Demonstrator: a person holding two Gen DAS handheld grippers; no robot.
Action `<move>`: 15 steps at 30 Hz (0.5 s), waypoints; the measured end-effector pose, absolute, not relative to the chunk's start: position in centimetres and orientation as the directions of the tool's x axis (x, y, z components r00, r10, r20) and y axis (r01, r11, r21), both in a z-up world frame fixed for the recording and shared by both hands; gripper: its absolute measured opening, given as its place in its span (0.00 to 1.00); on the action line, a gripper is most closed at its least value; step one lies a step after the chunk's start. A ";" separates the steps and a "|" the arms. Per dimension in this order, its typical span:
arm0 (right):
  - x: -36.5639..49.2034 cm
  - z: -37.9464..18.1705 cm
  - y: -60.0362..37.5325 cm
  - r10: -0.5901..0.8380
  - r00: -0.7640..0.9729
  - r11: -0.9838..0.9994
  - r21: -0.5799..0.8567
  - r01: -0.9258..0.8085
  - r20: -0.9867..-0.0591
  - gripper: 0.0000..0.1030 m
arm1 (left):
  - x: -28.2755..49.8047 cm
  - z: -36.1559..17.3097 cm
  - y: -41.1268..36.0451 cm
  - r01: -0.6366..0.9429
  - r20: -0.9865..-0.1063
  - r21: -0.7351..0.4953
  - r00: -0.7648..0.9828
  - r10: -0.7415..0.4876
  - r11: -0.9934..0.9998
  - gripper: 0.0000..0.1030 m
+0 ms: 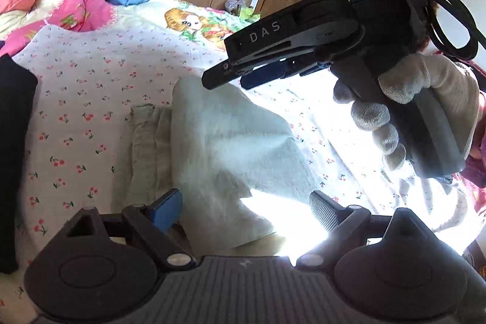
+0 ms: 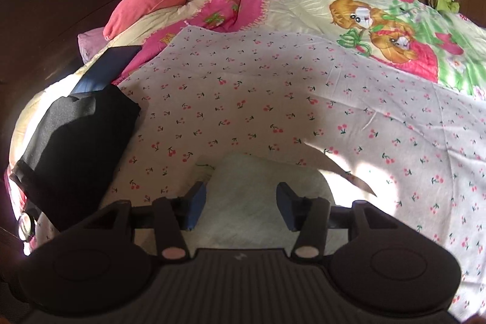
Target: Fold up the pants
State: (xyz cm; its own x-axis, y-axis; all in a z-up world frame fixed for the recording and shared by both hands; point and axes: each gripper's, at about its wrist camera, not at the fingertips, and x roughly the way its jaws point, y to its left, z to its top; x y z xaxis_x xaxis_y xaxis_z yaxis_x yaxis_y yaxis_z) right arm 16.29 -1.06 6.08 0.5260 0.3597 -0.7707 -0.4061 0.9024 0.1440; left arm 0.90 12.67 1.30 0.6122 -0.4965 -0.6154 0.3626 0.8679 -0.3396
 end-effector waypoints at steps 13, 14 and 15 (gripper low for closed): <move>21.9 1.7 0.4 0.419 0.319 0.848 0.240 -0.473 -0.850 0.02 | 3.1 -0.4 11.7 0.261 -0.733 -0.280 0.564 -0.381 0.924 0.41; 21.4 2.3 0.0 0.431 0.343 0.842 0.236 -0.485 -0.835 0.02 | 3.1 -0.4 12.2 0.248 -0.730 -0.292 0.566 -0.383 0.924 0.30; 21.1 3.0 -0.2 0.440 0.365 0.842 0.235 -0.486 -0.821 0.02 | 3.1 -0.2 12.7 0.237 -0.725 -0.303 0.571 -0.385 0.923 0.26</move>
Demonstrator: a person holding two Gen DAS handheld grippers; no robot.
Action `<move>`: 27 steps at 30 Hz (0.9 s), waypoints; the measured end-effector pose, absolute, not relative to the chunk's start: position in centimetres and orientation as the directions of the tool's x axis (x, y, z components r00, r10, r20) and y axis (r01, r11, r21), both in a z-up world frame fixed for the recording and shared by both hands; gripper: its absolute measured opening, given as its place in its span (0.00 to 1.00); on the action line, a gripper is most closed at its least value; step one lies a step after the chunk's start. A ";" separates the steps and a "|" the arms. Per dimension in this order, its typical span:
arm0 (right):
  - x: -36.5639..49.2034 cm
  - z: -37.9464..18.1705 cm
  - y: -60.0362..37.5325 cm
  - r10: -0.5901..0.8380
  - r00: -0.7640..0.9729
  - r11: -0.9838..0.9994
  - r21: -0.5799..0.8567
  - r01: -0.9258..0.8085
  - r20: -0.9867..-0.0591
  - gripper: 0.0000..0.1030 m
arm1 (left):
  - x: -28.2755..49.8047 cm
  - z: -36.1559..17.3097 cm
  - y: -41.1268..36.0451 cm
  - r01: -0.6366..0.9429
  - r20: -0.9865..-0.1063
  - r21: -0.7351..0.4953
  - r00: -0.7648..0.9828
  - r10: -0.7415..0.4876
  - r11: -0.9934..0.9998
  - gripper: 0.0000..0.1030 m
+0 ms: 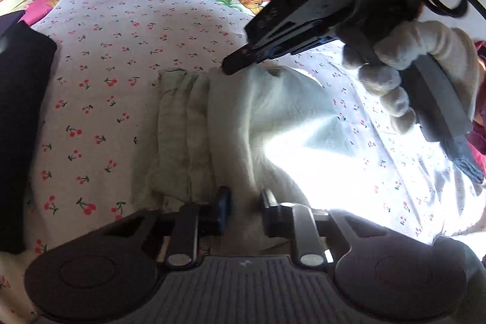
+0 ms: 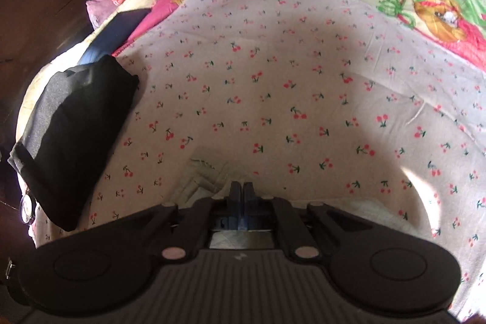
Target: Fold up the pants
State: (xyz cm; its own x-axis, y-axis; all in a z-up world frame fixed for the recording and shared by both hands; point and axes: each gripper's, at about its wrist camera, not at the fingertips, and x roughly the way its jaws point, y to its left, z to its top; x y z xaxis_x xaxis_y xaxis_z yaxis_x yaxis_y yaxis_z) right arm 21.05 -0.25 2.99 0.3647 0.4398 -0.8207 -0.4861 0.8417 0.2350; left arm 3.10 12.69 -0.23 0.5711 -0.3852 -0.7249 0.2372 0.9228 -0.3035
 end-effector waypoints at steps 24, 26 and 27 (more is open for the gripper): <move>23.8 -2.1 3.1 0.449 0.441 0.867 0.260 -0.425 -0.777 0.20 | 4.9 -0.8 16.6 0.217 -0.742 -0.154 0.619 -0.258 0.964 0.34; 23.8 -0.1 1.5 0.474 0.487 0.869 0.301 -0.393 -0.734 0.20 | 4.9 -0.4 17.1 0.214 -0.738 -0.160 0.623 -0.261 0.964 0.35; 23.6 1.3 0.5 0.484 0.521 0.867 0.305 -0.394 -0.703 0.20 | 4.8 0.1 17.4 0.207 -0.732 -0.164 0.630 -0.259 0.965 0.35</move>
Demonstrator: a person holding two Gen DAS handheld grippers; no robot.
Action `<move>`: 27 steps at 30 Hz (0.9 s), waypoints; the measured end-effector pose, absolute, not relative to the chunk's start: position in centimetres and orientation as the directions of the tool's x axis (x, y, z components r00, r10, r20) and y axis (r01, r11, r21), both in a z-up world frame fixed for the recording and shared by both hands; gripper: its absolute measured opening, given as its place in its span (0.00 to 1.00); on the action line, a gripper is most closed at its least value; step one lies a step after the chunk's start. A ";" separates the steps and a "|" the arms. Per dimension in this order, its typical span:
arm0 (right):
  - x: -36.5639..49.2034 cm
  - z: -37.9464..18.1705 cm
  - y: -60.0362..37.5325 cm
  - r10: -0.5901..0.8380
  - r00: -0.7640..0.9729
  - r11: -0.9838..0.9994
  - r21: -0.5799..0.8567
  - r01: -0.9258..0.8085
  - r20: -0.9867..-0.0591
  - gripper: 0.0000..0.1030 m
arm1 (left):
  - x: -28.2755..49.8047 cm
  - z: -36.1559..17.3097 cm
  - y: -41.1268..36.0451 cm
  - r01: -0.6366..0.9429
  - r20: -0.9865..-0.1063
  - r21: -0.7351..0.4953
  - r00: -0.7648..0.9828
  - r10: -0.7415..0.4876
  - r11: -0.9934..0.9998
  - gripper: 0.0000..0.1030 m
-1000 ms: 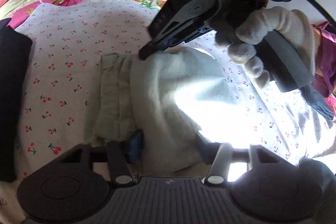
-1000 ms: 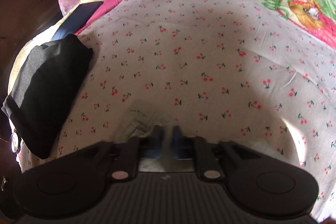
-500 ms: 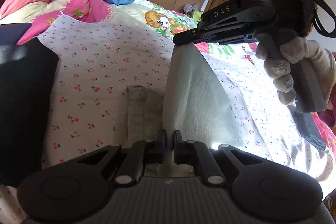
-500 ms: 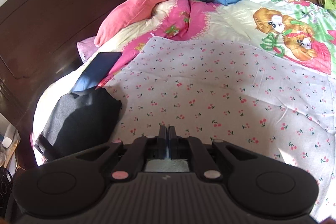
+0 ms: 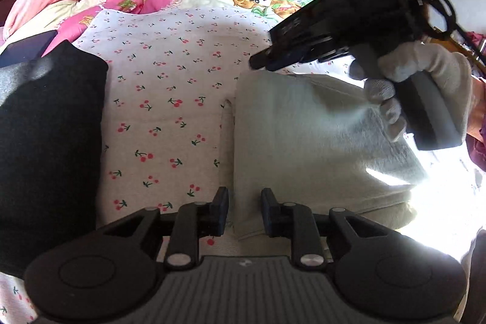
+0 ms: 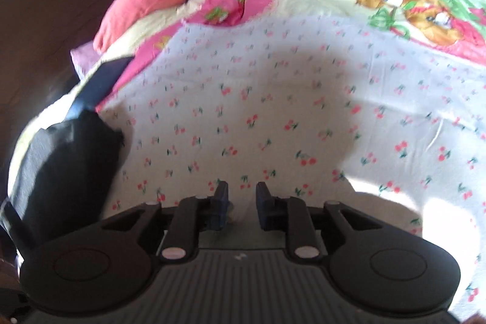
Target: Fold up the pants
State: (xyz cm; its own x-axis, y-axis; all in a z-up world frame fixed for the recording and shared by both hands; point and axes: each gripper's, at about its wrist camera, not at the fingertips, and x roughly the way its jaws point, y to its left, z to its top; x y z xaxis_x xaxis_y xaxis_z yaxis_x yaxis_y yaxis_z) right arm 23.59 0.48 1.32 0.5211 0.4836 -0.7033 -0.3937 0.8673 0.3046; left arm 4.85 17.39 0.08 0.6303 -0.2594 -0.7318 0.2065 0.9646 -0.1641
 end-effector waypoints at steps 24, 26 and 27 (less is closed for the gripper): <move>17.3 -3.7 -16.5 0.542 0.546 0.740 0.670 0.050 -0.639 0.44 | -0.6 2.0 3.9 0.711 -0.627 0.109 0.591 -0.507 0.695 0.67; 17.9 -4.2 -16.3 0.561 0.544 0.721 0.691 0.048 -0.623 0.42 | -0.3 0.4 2.2 0.722 -0.645 0.196 0.605 -0.467 0.664 0.65; 18.2 -4.3 -16.2 0.563 0.551 0.716 0.697 0.048 -0.616 0.25 | 0.0 -0.2 1.6 0.730 -0.669 0.208 0.592 -0.450 0.651 0.60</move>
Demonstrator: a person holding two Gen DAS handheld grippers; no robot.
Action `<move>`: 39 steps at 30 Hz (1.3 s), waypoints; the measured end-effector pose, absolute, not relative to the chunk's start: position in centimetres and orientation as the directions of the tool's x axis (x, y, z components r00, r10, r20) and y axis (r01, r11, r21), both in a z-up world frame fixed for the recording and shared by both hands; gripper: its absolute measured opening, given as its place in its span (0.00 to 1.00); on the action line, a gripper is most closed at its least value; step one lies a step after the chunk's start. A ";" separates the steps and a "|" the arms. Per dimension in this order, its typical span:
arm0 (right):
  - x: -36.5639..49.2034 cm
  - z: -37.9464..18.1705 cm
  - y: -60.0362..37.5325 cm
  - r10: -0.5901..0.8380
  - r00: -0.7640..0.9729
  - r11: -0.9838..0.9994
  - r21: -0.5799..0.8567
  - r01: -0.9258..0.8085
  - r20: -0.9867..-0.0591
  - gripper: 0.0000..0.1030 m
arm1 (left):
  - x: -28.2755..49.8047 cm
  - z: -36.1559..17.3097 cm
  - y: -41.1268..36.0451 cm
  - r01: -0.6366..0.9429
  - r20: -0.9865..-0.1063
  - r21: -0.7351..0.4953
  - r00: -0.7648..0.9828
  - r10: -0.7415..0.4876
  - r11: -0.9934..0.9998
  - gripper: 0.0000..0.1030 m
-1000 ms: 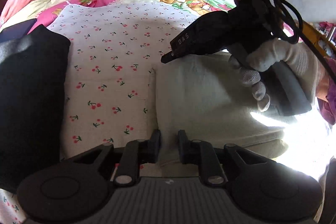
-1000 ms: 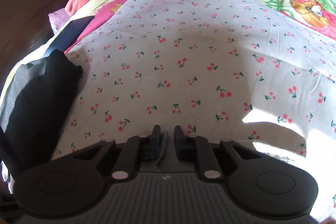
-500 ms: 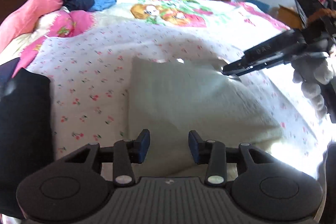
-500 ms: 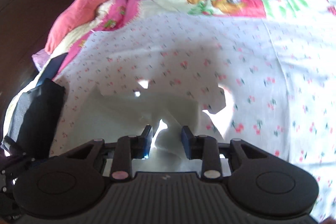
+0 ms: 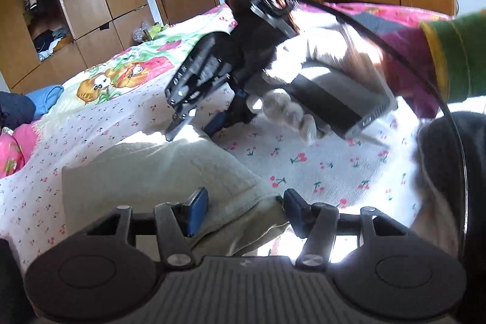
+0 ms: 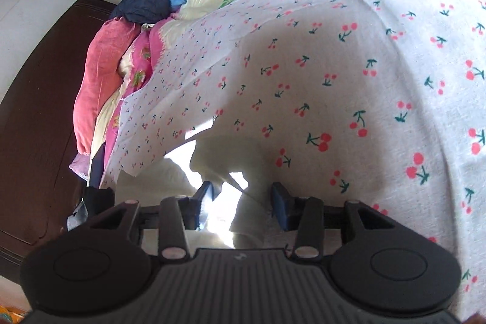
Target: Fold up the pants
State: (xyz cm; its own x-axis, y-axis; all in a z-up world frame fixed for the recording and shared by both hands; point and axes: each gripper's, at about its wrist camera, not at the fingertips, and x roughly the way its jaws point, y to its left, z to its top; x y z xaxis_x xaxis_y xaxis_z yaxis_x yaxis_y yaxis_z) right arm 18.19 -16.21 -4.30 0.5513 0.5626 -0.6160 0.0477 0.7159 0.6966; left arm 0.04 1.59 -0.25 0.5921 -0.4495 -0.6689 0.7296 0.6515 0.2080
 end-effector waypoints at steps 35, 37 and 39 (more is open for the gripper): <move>6.6 1.9 -11.8 0.451 0.593 0.874 0.466 -0.140 -0.667 0.27 | 4.8 2.2 14.2 0.295 -0.729 -0.067 0.638 -0.249 0.953 0.66; 7.1 0.3 -11.6 0.432 0.588 0.880 0.463 -0.107 -0.684 0.35 | 6.0 0.9 13.1 0.311 -0.740 -0.027 0.633 -0.228 0.950 0.72; 7.7 -1.9 -11.9 0.381 0.562 0.895 0.445 -0.026 -0.734 0.39 | 7.1 -0.9 12.7 0.309 -0.805 -0.020 0.559 -0.198 0.951 0.72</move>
